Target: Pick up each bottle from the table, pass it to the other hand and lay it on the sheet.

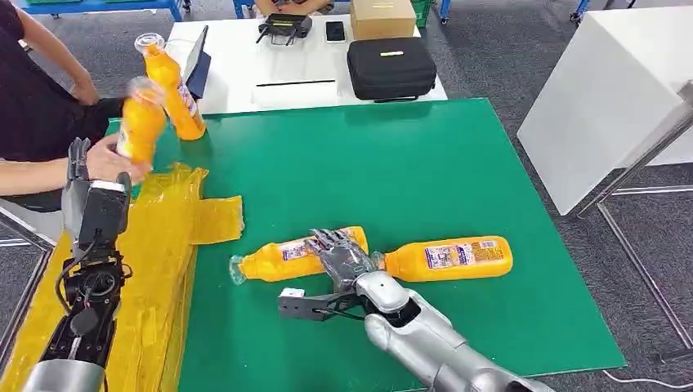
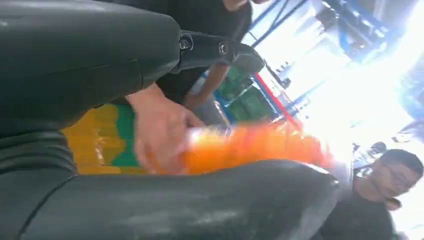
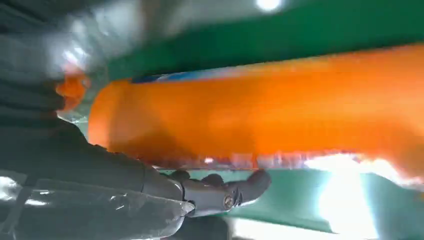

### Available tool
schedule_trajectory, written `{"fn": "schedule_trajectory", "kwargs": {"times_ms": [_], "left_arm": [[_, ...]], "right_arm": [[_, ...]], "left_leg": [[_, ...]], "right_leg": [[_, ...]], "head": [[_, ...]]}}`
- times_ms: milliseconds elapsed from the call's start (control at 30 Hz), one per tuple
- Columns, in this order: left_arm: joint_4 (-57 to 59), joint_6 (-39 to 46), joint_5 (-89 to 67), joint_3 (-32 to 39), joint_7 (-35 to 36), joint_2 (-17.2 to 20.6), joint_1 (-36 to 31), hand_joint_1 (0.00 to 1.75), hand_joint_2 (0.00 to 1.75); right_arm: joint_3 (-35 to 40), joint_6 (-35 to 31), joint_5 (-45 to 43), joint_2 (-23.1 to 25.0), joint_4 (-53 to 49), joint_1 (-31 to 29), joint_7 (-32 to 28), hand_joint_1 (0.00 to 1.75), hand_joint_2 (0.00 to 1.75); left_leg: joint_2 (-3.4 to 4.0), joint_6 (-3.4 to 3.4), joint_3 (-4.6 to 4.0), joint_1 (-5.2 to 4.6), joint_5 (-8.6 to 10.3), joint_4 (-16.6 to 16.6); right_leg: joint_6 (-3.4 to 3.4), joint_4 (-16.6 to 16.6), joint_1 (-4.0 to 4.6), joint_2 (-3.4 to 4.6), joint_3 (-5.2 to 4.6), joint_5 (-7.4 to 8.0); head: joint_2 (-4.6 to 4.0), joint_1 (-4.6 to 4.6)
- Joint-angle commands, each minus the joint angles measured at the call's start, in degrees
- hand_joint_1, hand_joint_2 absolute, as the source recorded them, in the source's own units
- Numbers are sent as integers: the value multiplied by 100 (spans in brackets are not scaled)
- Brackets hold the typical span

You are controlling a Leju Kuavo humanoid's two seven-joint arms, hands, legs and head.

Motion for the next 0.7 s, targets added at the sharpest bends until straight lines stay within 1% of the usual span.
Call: {"fn": "schedule_trajectory", "kwargs": {"times_ms": [33,67,100,133,200,233,267,300,333,367,400,567,600,633,667,700], "left_arm": [[-291,-81,65,-487,43,-243,-52,0,0],[-216,-118,69,-547,44,-266,-122,0,0],[-189,-134,70,-585,47,-303,-166,0,0],[-124,-153,78,-608,41,-310,-209,0,0],[-29,-200,159,-664,25,-350,-306,0,0],[-4,-202,165,-680,17,-364,-337,0,0],[18,-197,179,-690,6,-380,-370,0,0],[21,-199,180,-696,6,-385,-382,0,0],[21,-199,180,-696,6,-385,-382,0,0],[21,-201,181,-697,6,-384,-391,0,0],[42,-208,189,-708,0,-382,-405,0,0],[42,-208,189,-708,0,-382,-405,0,0],[41,-211,189,-712,1,-387,-415,0,0],[71,-215,191,-728,-4,-381,-439,0,0],[94,-192,222,-742,-31,-378,-456,0,0],[94,-192,222,-742,-31,-378,-456,0,0]], "right_arm": [[372,-355,906,252,2119,-467,393,0,175],[335,-387,993,304,2317,-498,411,0,175],[363,-399,1066,306,2397,-511,423,0,175],[307,-304,1031,361,2540,-526,397,0,175],[294,-151,1136,451,2885,-594,285,0,175],[297,-116,1157,462,2949,-602,264,0,175],[308,-101,1189,477,3007,-604,245,0,175],[310,-113,1197,479,3015,-595,243,0,175],[310,-113,1197,479,3015,-595,243,0,175],[308,-107,1195,488,3027,-582,249,0,175],[289,-25,1183,514,3086,-603,197,3,175],[289,-25,1183,514,3086,-603,197,3,175],[289,-20,1183,509,3095,-596,197,82,175],[306,34,1209,523,3132,-609,177,171,175],[260,51,1197,532,3167,-603,97,175,175],[260,51,1197,532,3167,-603,97,175,175]], "left_leg": [[-11,-6,30,2,-9,-5],[-13,-8,40,5,-14,-3],[-13,-5,34,1,-4,-7],[-10,-4,31,-2,-2,-5],[-27,-9,55,2,-5,-6],[-20,-7,55,-1,-5,-3],[-10,-7,57,-1,-10,-1],[-24,-10,65,1,-8,-2],[-12,-7,71,-5,-9,-5],[-15,-10,75,0,-7,-6],[-10,-8,80,-1,-9,-6],[-10,-8,80,-1,-9,-6],[-13,-9,80,0,-7,-6],[-15,-10,79,1,-6,-6],[-24,-10,97,1,-2,-8],[-11,-7,117,-1,-7,-6]], "right_leg": [[-6,-6,4,-19,37,-13],[-8,-6,8,-23,48,-17],[-5,-9,5,-21,37,-9],[-4,-8,4,-16,30,-6],[-10,-11,10,-38,58,-12],[-6,-12,9,-28,53,-6],[-4,-11,10,-15,50,-2],[-7,-15,12,-33,62,-3],[-4,-13,7,-16,59,-1],[-7,-19,13,-22,68,2],[-5,-18,11,-13,69,1],[-5,-18,11,-13,69,1],[-6,-19,12,-17,71,2],[-7,-20,13,-21,72,3],[-8,-24,14,-29,94,4],[-6,-20,13,-12,106,3]], "head": [[0,2],[0,-2],[0,0],[0,0],[0,0],[0,-2],[0,0],[0,-2],[0,-2],[0,-2],[0,0],[0,0],[0,0],[0,0],[0,0],[0,-2]]}}
